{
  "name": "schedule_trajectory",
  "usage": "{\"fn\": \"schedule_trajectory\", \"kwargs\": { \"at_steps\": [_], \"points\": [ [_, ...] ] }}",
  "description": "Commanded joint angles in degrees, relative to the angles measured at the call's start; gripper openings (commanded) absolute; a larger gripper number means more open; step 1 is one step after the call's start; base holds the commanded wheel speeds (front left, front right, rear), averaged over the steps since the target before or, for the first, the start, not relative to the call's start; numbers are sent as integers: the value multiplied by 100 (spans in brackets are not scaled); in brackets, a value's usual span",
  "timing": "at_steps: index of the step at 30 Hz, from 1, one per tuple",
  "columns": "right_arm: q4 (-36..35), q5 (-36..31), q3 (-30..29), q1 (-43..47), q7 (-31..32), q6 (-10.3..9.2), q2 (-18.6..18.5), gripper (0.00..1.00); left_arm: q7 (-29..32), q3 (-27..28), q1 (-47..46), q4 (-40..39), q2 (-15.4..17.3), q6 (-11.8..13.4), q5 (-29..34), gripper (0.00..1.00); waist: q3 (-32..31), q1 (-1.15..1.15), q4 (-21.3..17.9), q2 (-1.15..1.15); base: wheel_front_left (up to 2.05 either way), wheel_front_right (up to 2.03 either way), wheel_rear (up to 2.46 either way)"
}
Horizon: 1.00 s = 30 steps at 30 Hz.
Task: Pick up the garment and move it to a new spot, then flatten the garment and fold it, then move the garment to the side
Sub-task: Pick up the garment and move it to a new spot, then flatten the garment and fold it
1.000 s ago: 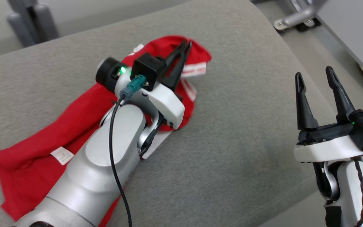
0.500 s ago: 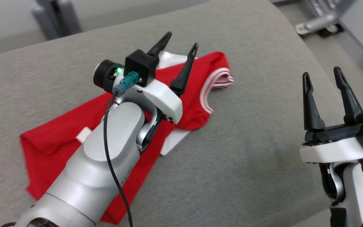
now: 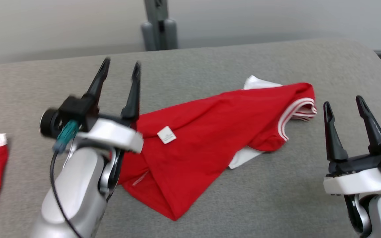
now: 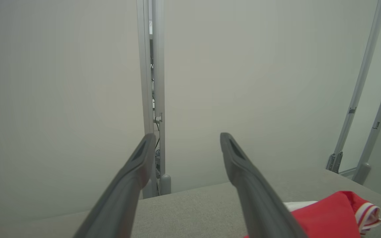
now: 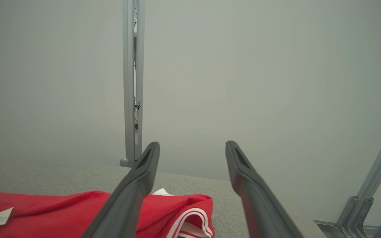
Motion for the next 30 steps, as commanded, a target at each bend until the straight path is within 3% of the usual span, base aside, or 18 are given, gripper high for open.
{"fn": "schedule_trajectory", "kwargs": {
  "at_steps": [1,6,14,24,30],
  "points": [
    [8,-35,2,116,-3,-2,-42,100,-8,144,330,-145,32,34,73,100,-286,0,357,0,0,0,0],
    [89,-6,90,366,-2,-2,-1,100,-10,772,1456,-678,-91,19,204,100,-460,0,543,0,0,0,0],
    [169,-39,191,628,-2,-2,54,100,-9,1315,2585,-1056,-412,-142,551,100,-634,0,551,0,0,0,0],
    [205,-6,278,601,-2,-2,104,100,-9,1617,2964,-1116,-538,-332,787,100,-700,0,438,0,0,0,0],
    [143,18,368,448,-3,-2,93,100,-8,1439,2756,-681,-547,-480,629,100,-482,0,305,0,0,0,0]
  ]
}}
